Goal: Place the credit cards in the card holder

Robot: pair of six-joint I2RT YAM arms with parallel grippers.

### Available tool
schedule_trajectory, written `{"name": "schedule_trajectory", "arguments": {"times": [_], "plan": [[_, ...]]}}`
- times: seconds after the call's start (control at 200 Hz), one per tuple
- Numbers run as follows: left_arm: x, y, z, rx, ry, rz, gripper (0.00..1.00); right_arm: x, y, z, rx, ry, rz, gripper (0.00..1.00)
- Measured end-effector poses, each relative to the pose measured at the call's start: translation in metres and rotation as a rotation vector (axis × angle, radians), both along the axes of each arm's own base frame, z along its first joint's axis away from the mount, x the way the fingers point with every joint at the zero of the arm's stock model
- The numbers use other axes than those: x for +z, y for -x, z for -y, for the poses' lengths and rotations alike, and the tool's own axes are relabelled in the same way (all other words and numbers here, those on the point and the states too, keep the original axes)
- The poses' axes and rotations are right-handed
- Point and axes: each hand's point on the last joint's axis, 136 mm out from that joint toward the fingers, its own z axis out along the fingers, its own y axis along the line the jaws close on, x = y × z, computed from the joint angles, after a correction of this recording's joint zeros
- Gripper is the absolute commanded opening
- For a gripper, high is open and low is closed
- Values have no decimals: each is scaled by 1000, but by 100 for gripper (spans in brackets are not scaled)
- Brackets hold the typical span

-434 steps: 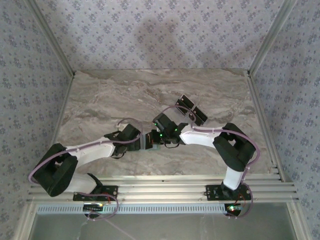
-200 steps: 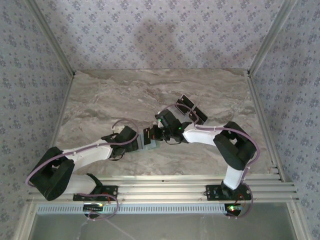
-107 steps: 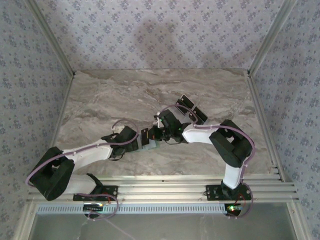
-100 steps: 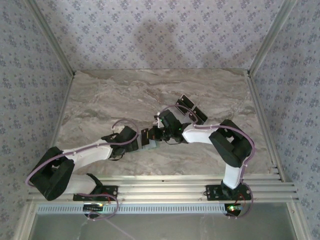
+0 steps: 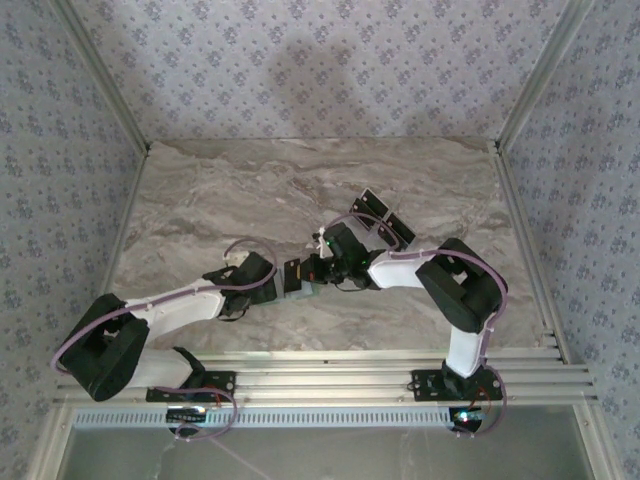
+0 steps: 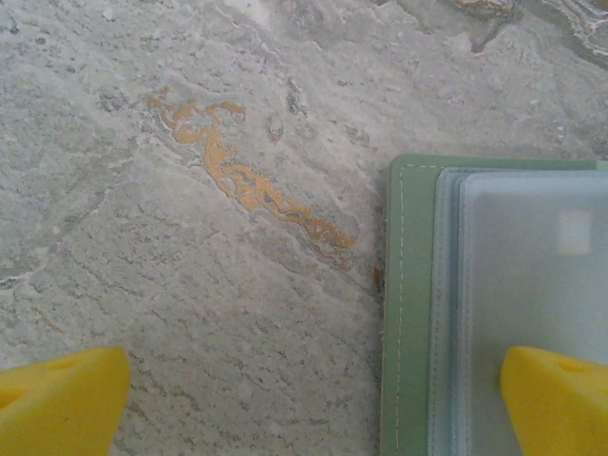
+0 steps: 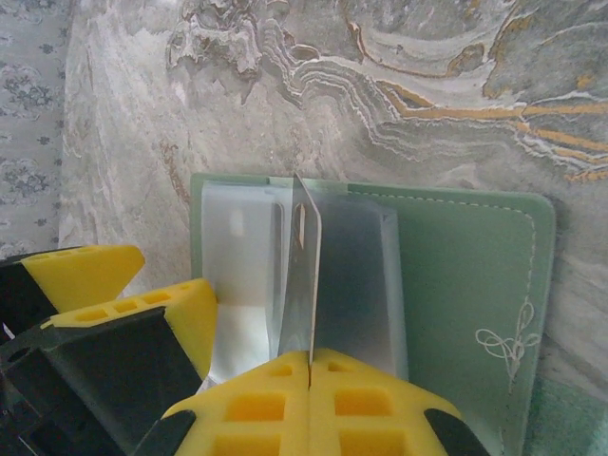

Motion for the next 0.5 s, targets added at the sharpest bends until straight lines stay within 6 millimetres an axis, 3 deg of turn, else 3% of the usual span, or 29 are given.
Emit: {"name": "schedule_trajectory", "arguments": {"times": [0.5], "plan": [[0,0,-1,2,-6,2,100,-9,5,-5,42,-39,-22,0]]}}
